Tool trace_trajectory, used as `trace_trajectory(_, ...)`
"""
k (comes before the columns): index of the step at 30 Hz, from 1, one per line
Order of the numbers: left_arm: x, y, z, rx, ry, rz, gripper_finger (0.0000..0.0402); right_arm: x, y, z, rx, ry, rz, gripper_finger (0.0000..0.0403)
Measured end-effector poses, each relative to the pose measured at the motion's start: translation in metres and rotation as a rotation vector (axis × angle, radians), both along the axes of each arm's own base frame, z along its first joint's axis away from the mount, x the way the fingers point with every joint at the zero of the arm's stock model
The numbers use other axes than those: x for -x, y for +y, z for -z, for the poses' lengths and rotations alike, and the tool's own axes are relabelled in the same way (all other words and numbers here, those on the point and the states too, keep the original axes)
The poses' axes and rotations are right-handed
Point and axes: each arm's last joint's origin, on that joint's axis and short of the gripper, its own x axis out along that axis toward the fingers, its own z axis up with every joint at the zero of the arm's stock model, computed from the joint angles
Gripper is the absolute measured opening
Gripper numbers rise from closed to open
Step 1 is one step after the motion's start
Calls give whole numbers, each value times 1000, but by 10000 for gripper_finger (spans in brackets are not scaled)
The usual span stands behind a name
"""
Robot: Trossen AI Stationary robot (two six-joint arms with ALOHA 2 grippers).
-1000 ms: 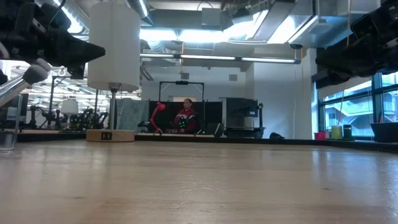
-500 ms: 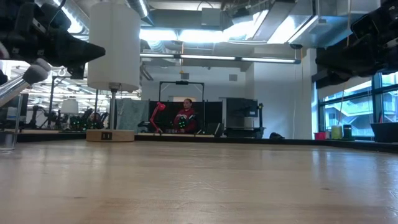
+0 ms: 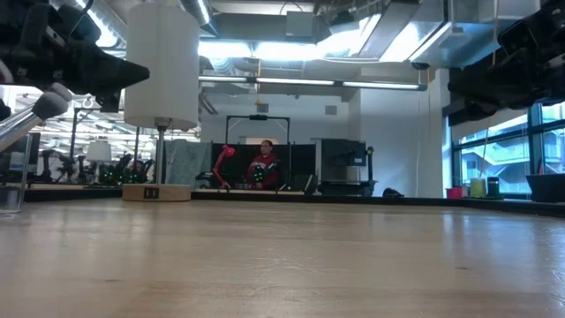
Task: Put items in baskets/containers
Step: Return to Home Position
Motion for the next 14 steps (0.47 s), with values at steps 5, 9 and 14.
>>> trace_trajectory(5, 0, 0, 0, 0, 0, 0, 12, 0, 0, 0, -1, 0, 0, 47)
trace_trajectory(9, 0, 0, 0, 0, 0, 0, 10, 0, 0, 0, -2, 0, 0, 47)
trace_trajectory(14, 0, 0, 0, -1, 0, 0, 9, 0, 0, 0, -2, 0, 0, 47)
